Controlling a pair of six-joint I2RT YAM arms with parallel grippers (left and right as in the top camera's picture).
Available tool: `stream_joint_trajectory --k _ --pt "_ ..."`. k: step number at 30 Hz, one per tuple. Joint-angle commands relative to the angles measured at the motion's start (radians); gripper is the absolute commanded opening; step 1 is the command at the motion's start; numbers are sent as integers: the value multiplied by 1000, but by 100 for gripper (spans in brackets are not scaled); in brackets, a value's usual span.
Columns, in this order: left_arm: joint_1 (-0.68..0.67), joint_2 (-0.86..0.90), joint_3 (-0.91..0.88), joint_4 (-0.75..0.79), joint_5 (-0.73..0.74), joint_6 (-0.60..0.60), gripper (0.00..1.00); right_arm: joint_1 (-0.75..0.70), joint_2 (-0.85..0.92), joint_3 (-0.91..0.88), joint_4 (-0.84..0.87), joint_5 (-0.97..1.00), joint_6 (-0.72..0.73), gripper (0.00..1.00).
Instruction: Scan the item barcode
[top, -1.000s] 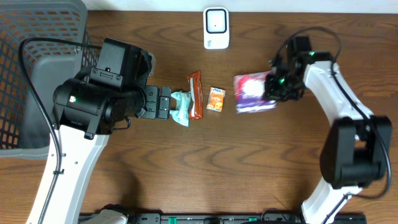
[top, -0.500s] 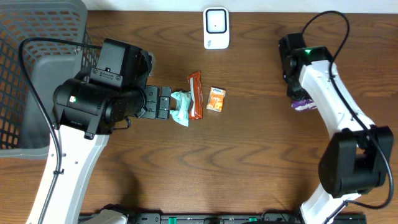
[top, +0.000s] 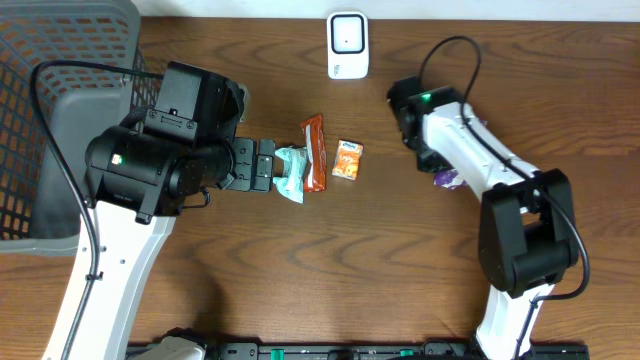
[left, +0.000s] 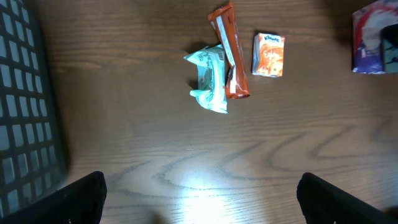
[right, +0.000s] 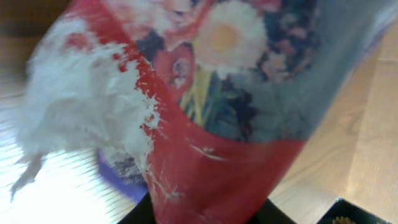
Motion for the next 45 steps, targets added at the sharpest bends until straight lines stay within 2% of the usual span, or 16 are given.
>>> stream_joint_trajectory --k 1,2,6,9,14,20,21,28,33,40,45 --pt "1 -5 1 -2 2 6 98 80 7 15 14 -205 13 42" --pt "1 -5 1 -2 2 6 98 96 6 29 14 -240 12 53" --pt "1 -5 1 -2 2 6 98 149 5 143 15 -454 -64 70" --pt "1 -5 1 -2 2 6 98 151 5 234 -6 -533 -89 76" --pt "1 -5 1 -2 2 6 98 106 5 362 -72 -542 -108 88" --pt "0 -5 1 -2 2 6 98 -41 6 378 -115 -679 -263 96" --pt "1 -5 1 -2 2 6 98 -125 7 353 -126 -795 -338 99" --pt "1 -5 1 -2 2 6 98 -349 9 212 -111 -1153 -614 99" --pt "1 -5 1 -2 2 6 98 -448 9 38 41 -1233 -616 99" --pt "1 -5 1 -2 2 6 98 -485 10 -163 317 -1411 -616 99" --pt "1 -5 1 -2 2 6 98 -467 26 -234 471 -1476 -555 90"
